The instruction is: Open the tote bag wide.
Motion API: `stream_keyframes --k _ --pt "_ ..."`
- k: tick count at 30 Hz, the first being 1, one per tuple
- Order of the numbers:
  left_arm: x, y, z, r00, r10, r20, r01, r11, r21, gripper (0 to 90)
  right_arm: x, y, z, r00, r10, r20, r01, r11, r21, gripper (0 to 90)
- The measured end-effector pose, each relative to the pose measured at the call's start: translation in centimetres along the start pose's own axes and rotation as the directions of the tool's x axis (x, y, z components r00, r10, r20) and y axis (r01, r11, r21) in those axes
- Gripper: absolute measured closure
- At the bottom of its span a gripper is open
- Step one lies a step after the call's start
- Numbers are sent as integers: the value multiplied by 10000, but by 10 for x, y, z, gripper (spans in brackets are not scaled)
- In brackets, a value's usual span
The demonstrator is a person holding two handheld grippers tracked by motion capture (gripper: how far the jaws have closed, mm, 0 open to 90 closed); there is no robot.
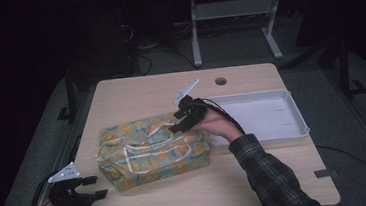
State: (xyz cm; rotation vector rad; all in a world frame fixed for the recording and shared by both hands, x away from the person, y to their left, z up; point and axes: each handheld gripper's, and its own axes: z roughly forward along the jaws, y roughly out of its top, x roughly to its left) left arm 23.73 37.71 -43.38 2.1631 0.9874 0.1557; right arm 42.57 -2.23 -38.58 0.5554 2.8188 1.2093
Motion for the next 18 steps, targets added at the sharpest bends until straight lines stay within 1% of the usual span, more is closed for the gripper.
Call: stream_keyframes --k 2,4,6,8,10,11,14,17,18 --pt "0 0 0 10000 7 -7 -7 10000 -18 272 1 -6 -3 10000 5 -27 -6 10000 -45 385" --pt "0 0 0 10000 8 -14 -8 10000 -1 272 1 -12 -5 10000 -47 -37 47 10000 26 399" --pt "0 0 0 10000 5 -15 -5 10000 1 272 3 -17 -7 9999 98 -131 -97 9999 78 413" --pt "0 0 0 10000 5 -27 -5 10000 10 272 3 -22 -8 9999 -33 -155 33 10000 36 431" --pt "0 0 0 10000 7 -34 -7 10000 7 272 3 -24 -8 9999 -28 -147 28 10000 45 438" --pt "0 0 0 10000 5 -38 -5 10000 6 272 2 -27 -8 9999 -33 -111 34 9999 117 463" --pt "0 0 -1 10000 25 -56 -25 10000 27 272 1 -30 -5 9999 33 -155 -30 9998 174 495" --pt "1 0 -2 10000 45 -70 -44 10000 52 272 -1 -33 0 9997 -166 -171 171 9995 278 540" --pt "1 -1 -2 10000 21 -76 -20 10000 39 272 -1 -33 1 9997 -116 -234 124 9993 342 553"
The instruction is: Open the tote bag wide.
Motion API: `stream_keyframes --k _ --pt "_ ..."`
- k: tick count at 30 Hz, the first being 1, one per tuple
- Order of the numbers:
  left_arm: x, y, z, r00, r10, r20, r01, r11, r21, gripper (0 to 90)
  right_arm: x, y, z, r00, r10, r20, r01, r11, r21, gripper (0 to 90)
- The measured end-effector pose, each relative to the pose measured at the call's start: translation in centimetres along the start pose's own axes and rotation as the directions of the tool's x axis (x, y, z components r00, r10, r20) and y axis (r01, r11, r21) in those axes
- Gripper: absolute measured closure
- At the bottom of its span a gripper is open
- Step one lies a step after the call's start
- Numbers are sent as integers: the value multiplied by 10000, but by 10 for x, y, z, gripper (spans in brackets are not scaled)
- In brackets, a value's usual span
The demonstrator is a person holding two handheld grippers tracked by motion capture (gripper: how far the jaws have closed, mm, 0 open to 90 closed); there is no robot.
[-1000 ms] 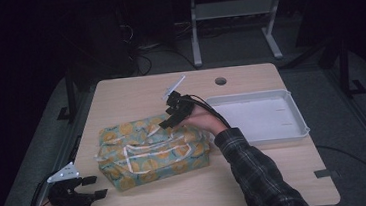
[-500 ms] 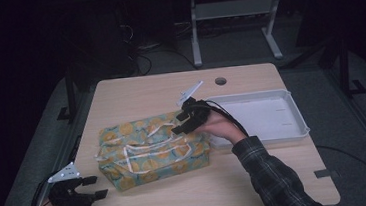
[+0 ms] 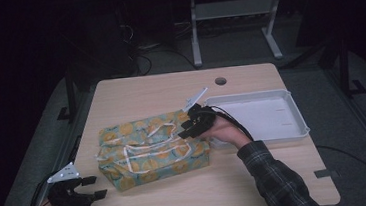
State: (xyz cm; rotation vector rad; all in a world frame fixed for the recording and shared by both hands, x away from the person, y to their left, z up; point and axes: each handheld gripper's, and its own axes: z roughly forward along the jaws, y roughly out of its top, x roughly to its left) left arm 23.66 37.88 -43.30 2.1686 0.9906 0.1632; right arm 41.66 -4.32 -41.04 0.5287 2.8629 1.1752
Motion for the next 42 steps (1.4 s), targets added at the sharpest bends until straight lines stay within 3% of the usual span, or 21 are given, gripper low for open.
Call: stream_keyframes --k 5,13,18,27,33,42 --pt "0 0 -1 10000 15 1 -15 10000 -16 272 0 -2 5 9998 64 -163 -60 9997 254 647" --pt "-2 6 -9 10000 -24 12 25 9995 -326 272 0 -4 9 9993 -228 -291 245 9981 564 881" --pt "-3 17 -22 10000 38 32 -36 9974 -718 272 1 -4 9 9991 -170 -388 195 9977 651 891" --pt "-3 50 -39 9993 378 -10 -376 9917 -1232 273 2 -3 9 9987 -295 -421 321 9974 646 891" --pt "-2 79 -29 9972 741 104 -721 9882 -1351 277 2 -3 9 9986 -304 -434 331 9974 636 892" --pt "5 112 9 9928 922 758 -843 9912 -1025 299 3 -3 9 9983 -345 -462 373 9974 622 892"
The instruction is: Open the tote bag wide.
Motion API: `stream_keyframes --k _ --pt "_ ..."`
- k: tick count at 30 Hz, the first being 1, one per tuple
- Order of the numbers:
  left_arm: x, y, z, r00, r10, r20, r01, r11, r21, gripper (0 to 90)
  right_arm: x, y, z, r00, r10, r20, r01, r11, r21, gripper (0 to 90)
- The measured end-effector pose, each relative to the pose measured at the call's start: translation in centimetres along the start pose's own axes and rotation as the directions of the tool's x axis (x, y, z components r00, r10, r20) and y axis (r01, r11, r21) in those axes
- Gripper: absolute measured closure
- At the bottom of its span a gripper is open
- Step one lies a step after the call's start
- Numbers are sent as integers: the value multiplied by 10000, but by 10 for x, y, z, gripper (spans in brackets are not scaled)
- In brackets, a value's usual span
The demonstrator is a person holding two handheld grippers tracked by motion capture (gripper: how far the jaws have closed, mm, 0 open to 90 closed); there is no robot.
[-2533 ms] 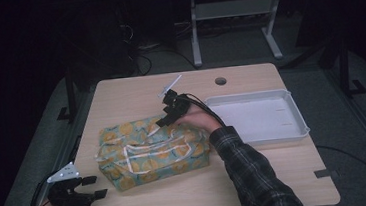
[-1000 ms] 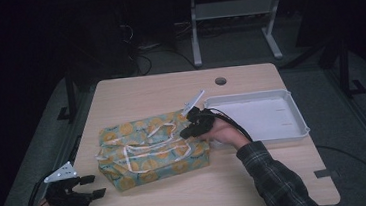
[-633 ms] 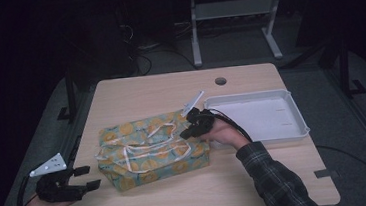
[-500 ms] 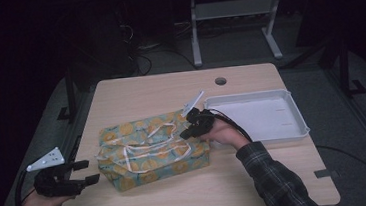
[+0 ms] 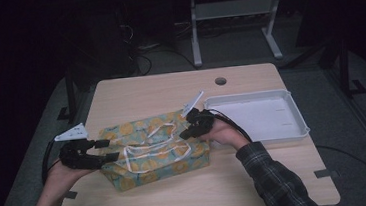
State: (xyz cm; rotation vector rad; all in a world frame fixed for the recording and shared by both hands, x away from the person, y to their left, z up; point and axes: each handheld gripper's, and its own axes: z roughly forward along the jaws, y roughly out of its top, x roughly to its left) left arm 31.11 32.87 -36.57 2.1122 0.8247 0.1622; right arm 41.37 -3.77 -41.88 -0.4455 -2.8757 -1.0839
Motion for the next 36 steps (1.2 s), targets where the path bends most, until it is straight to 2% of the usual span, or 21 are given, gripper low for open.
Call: stream_keyframes --k 5,10,13,16,18,22,24,36 --pt "4 3 17 9996 -100 277 91 9995 303 342 0 -1 0 10000 -11 7 11 10000 11 892" --pt "7 1 28 9988 -221 448 194 9980 602 389 0 -1 -1 10000 -15 13 16 10000 -19 892" --pt "7 1 33 9988 -129 473 85 9958 917 438 0 -1 -1 10000 -40 31 40 10000 4 892" --pt "6 1 36 9979 -84 639 12 9937 1121 537 0 -1 -1 10000 -51 32 51 10000 -23 892" --pt "6 1 37 9981 -27 609 -49 9922 1244 614 0 -1 -2 10000 -24 35 24 10000 -58 892" --pt "5 0 38 9963 79 853 -194 9906 1357 814 1 -1 -3 10000 -7 68 8 10000 -99 892" --pt "5 0 37 9956 164 920 -292 9898 1395 878 1 -1 -4 9999 -38 110 39 9999 -127 893" --pt "0 0 21 9944 111 1048 -197 9965 807 895 6 -4 -23 9990 -206 408 227 9984 -520 894"
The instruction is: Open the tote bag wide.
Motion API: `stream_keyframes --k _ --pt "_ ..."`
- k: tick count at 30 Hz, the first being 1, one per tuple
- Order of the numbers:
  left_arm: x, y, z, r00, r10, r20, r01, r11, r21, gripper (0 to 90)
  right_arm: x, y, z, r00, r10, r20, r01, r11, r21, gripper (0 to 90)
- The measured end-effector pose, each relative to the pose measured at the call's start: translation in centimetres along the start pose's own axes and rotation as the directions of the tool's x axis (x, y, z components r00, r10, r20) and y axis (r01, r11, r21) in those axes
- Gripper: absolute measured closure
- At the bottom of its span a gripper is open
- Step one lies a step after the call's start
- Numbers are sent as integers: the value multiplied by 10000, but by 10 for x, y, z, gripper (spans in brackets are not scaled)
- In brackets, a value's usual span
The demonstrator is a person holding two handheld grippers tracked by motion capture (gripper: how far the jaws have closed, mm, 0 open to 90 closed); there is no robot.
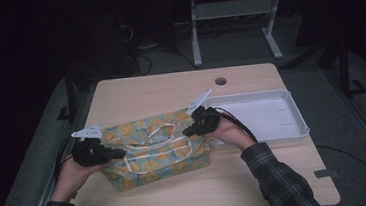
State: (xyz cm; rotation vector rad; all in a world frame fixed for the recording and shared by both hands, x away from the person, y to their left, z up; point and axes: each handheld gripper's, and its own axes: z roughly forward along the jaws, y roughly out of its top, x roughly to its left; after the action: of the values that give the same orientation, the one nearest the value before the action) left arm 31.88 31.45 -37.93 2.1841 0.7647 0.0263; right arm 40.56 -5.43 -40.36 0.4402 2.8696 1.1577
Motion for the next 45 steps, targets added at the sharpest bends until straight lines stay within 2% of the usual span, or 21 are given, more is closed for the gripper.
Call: stream_keyframes --k 11,19,31,32,33,35,39,45 --pt "-11 -2 -14 9997 147 176 -139 9990 -414 897 16 2 -21 9991 -364 213 371 9987 -361 898" --pt "-24 -5 -20 9991 303 286 -289 9984 -477 898 27 -1 -34 9986 -491 190 501 9973 -540 898" --pt "-38 -14 -21 9986 288 443 -269 9987 -425 897 49 -9 -39 9952 -973 87 975 9946 -367 898" --pt "-39 -15 -21 9985 322 450 -304 9988 -394 897 51 -10 -40 9964 -845 50 846 9960 -299 898" --pt "-40 -15 -21 9984 322 463 -303 9987 -414 897 51 -10 -40 9952 -981 43 981 9945 -364 898" --pt "-42 -17 -21 9980 361 513 -341 9986 -397 898 54 -11 -40 9958 -918 6 918 9953 -313 897" --pt "-46 -21 -21 9976 360 584 -338 9987 -380 897 60 -12 -42 9933 -1150 -51 1148 9928 -334 897" --pt "-51 -25 -20 9968 387 692 -371 9990 -255 897 69 -17 -43 9923 -1230 -153 1226 9921 -247 897"
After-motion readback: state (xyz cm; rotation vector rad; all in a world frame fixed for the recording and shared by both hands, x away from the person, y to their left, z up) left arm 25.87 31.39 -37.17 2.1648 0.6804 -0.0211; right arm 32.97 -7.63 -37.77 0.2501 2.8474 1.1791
